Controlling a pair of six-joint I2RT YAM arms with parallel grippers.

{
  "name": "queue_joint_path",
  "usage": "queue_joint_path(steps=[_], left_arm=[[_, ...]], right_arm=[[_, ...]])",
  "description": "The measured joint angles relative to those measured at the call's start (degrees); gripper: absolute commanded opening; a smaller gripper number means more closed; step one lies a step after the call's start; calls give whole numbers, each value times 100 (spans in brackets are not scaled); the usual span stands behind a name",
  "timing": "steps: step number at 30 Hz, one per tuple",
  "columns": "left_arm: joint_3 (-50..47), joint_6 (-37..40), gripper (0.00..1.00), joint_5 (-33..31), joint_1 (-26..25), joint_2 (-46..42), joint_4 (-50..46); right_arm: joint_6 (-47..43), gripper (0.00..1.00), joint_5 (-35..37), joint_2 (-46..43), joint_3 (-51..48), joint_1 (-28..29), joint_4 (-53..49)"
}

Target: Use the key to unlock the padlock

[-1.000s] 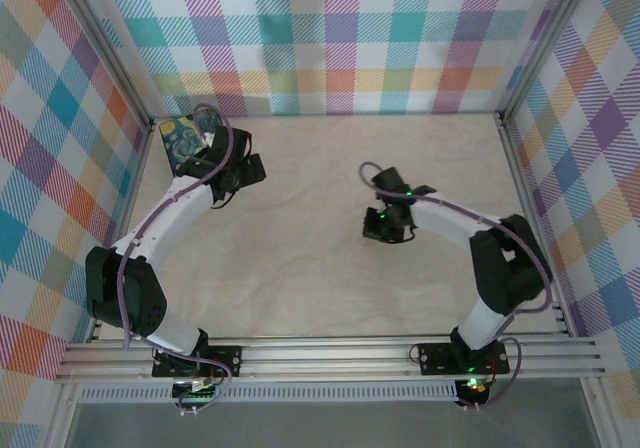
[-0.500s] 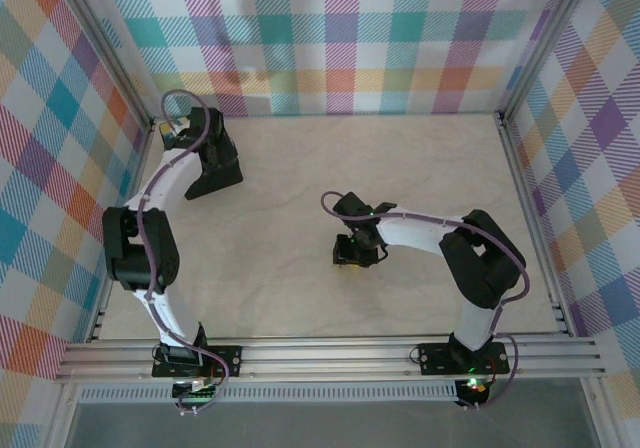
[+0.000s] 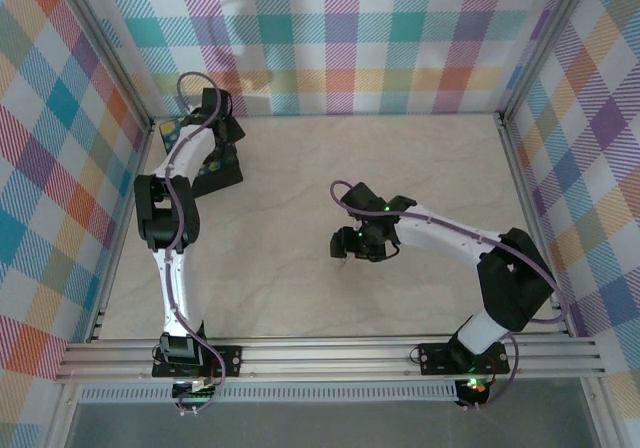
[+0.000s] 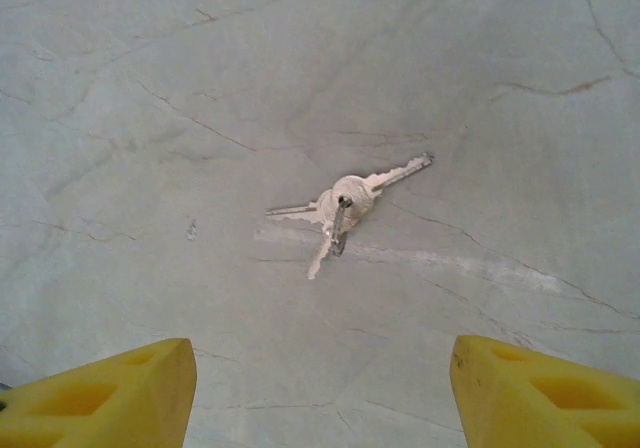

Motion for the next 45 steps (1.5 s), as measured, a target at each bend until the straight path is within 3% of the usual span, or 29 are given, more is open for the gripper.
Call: queue_joint_path(steps=[10,14,21,28,36,41,45], left_arm=[[387,892,82,-455,-269,330,-446],[393,1027,68,-691,-332,369,-520],[291,1351,60,-1080,-474,363,-673],[-1268,1545,60,-1150,-796,-540,-26],[-2868,1622,60,-979,-1641,-1650,415],[-3392,1639,61,-619,-2192,-2124,503],[-3462,1552,69,-79,-2304,-2339,431]], right_arm=[[-11,69,-15,0,7,-7,-15],[-9,69,-15,-116,-24,-7,-24],[0,69,-15,-772,-365,-7,-52],[11,69,11,-1187,-490,-7,-173],[22,69,57,-1377,-640,-22,-227],[61,69,98,-1572,-824,-28,-251],[129,69,144,-1805,-901,-103,-262]])
